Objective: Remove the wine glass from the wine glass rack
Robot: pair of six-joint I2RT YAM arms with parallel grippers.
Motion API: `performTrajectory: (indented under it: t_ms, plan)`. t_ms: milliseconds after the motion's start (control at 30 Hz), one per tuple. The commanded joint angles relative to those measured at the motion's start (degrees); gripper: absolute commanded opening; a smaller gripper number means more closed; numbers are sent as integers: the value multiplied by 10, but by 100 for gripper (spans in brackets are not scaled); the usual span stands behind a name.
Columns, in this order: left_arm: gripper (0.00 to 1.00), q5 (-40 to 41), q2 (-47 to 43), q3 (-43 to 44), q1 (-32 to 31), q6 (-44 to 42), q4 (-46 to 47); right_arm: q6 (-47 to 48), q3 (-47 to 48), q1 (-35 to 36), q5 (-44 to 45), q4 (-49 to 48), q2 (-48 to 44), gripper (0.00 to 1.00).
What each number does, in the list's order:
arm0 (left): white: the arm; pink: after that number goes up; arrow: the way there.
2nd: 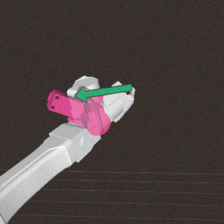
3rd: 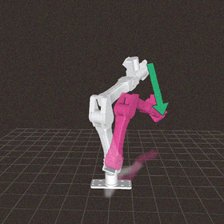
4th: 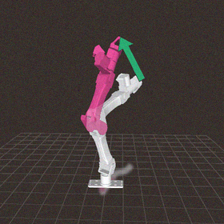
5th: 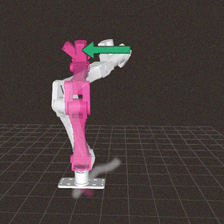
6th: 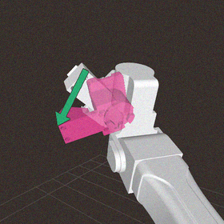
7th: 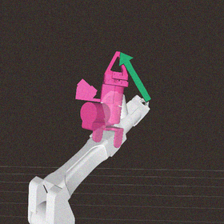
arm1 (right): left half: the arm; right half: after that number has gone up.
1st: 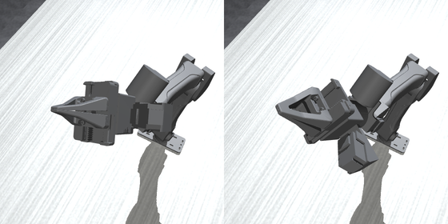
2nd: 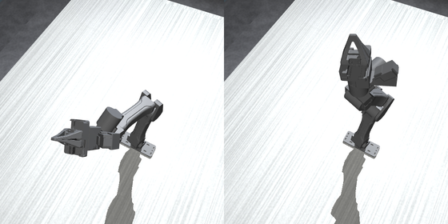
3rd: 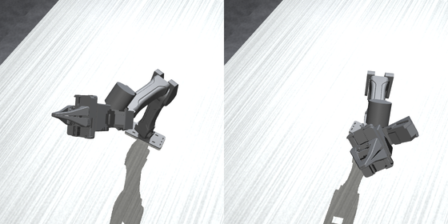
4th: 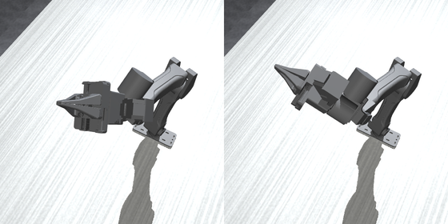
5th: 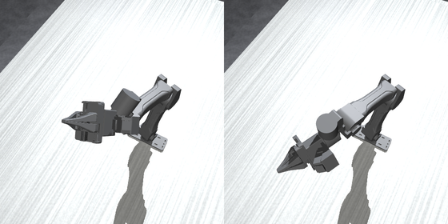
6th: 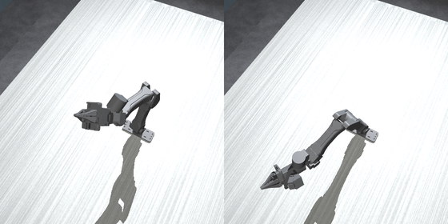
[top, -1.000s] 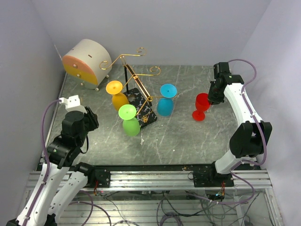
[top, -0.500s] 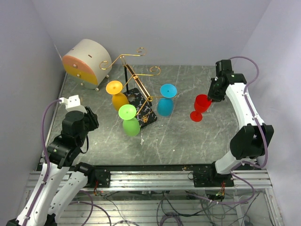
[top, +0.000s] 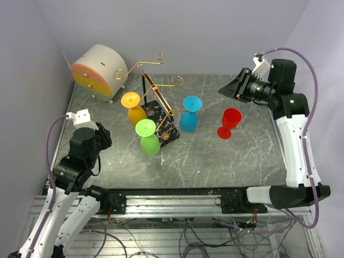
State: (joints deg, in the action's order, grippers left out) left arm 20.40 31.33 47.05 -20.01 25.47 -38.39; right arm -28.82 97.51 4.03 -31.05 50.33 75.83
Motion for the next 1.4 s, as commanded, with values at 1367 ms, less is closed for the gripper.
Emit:
performTrajectory:
  t_ms: [1367]
  plan:
    - [44,17,1,-3,2,2,16,-46,-87,139,50,-87,50,33]
